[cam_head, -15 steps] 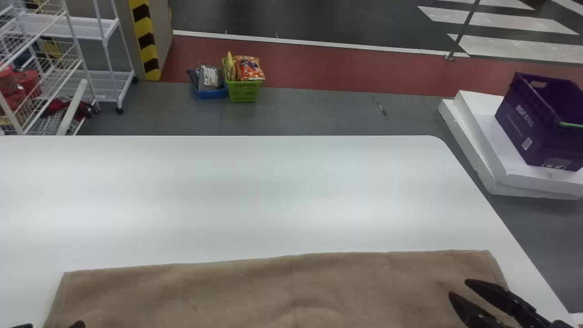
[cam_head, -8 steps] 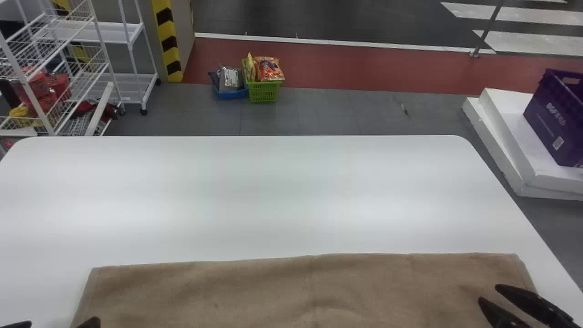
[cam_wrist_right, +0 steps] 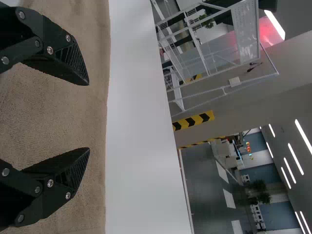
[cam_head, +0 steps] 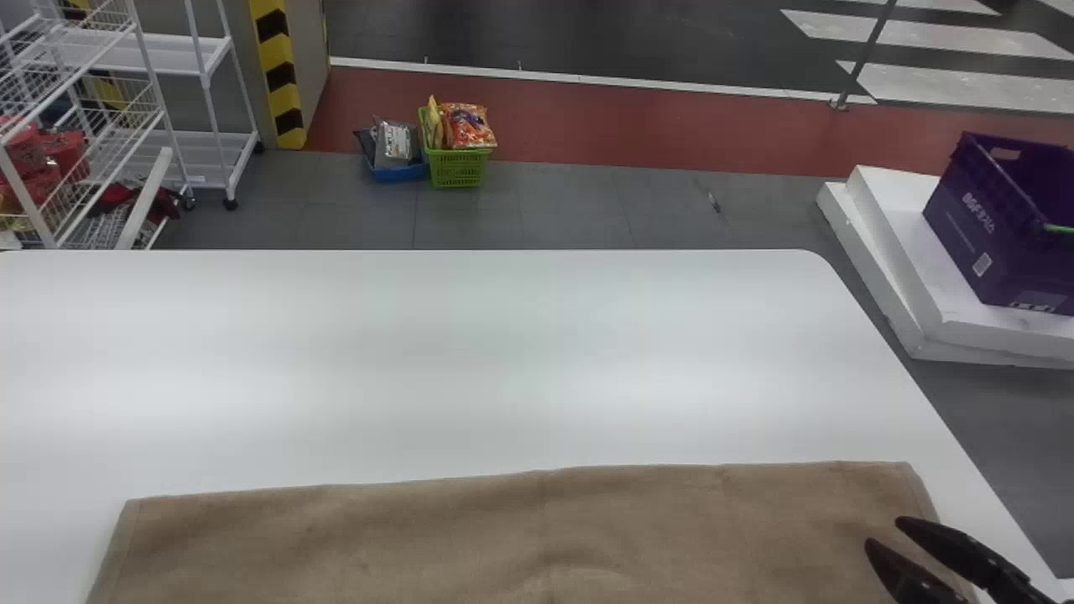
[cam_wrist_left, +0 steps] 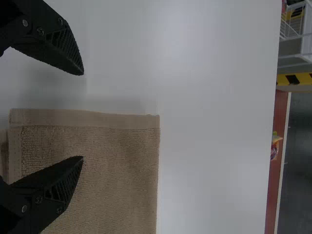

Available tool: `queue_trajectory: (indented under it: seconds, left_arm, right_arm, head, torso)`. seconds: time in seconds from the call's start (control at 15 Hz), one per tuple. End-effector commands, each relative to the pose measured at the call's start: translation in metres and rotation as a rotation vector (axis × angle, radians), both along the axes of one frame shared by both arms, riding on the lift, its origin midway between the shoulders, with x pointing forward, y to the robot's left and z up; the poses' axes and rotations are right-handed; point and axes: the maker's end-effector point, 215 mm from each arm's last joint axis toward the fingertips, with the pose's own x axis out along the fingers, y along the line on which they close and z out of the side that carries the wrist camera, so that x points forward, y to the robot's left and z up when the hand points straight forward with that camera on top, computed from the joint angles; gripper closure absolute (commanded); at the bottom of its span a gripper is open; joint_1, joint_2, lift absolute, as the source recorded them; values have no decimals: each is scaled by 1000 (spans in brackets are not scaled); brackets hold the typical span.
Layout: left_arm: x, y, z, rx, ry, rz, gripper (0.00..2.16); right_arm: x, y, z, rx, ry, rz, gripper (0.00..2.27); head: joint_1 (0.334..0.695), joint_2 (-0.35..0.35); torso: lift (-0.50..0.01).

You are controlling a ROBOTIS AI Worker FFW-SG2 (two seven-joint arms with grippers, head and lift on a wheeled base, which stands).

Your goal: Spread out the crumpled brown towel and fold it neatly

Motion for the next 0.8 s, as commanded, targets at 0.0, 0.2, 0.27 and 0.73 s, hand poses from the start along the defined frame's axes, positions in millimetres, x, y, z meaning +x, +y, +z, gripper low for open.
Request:
queue_trajectory:
  seconds: [0.0, 0.2, 0.27, 0.73]
  left_arm:
    - [-5, -2, -7, -13, 37, 6, 360]
    - [-9, -10, -10, -34, 67, -6, 880]
    - [-9, -12, -11, -36, 68, -8, 1116]
    - [-3, -10, 6, -51, 30, -7, 1561]
  right_arm:
    - [1, -1, 0, 1, -1, 1, 427]
    - [4, -4, -2, 7, 1, -2, 427]
    - [5, -5, -3, 7, 1, -3, 427]
    - [20, -17, -18, 3, 8, -45, 427]
  head:
    - [695, -155]
    - [695, -170]
    - [695, -177]
    - [695, -199]
  torso:
    - [-126]
    - [-126]
    - [-126]
    - [-126]
